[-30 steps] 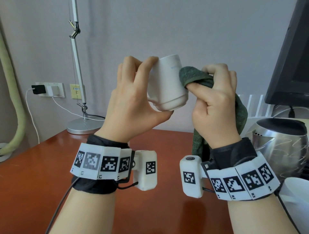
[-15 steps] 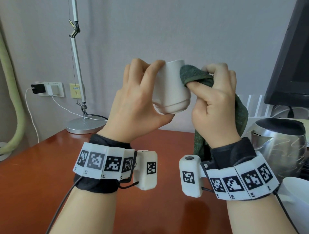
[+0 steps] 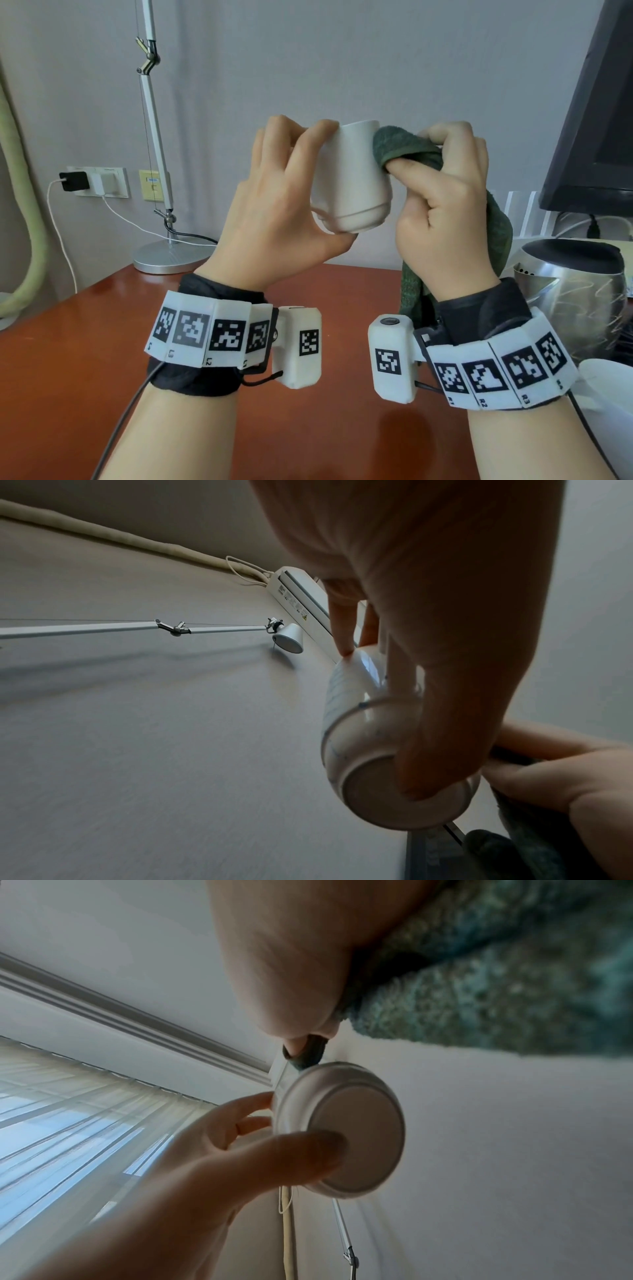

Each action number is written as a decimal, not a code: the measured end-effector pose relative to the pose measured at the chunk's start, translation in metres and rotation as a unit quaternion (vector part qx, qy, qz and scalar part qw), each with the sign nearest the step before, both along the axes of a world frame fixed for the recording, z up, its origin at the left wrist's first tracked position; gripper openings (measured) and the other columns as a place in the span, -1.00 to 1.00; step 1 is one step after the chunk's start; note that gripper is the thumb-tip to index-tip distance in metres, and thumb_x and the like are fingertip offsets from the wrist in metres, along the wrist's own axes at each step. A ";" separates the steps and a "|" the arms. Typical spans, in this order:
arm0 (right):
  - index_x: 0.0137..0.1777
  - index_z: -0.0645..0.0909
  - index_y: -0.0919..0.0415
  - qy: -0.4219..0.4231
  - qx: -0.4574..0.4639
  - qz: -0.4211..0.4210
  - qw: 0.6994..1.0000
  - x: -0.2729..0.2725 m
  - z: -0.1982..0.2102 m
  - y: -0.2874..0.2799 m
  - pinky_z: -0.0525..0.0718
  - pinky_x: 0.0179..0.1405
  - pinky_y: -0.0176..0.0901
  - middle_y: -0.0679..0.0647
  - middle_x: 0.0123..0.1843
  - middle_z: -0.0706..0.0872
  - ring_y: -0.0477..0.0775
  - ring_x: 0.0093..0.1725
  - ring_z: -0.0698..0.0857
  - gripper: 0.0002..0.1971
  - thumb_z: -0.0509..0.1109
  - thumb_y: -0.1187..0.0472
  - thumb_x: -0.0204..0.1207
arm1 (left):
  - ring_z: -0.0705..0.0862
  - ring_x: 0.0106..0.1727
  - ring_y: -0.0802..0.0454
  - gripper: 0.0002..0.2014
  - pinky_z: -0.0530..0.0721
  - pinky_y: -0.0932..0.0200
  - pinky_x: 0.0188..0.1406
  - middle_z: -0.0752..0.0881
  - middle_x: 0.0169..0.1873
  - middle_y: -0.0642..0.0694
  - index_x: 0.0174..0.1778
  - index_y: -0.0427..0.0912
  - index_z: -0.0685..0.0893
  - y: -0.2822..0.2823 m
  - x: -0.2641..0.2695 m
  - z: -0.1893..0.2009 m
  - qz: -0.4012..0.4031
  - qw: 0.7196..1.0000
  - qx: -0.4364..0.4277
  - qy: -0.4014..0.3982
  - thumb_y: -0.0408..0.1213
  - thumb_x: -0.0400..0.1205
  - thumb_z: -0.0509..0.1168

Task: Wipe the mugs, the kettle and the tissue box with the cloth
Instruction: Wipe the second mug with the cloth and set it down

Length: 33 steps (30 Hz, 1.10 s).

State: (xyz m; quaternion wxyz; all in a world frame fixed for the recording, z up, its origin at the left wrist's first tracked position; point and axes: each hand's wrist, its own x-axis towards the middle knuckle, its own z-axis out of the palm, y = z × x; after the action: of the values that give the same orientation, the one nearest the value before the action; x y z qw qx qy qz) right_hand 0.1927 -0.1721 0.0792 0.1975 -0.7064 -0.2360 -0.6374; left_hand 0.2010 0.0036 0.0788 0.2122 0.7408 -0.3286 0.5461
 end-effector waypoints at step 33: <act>-0.03 0.80 0.32 0.025 -0.058 0.105 0.993 0.004 -0.006 0.010 0.48 -0.08 -0.04 0.37 -0.01 0.58 0.37 -0.04 0.54 -0.60 0.25 0.68 0.37 | 0.45 0.15 0.28 -0.11 0.51 0.65 -0.10 0.33 0.11 0.03 0.44 -0.33 0.44 0.015 0.017 -0.010 -0.144 0.972 -0.168 0.073 -0.37 0.19 0.68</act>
State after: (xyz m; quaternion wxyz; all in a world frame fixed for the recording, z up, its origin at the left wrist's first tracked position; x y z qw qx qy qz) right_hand 0.1965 -0.1622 0.0732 0.2280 -0.7035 -0.3401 -0.5809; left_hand 0.2179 0.0186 0.0689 0.4335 0.6771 -0.3188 0.5019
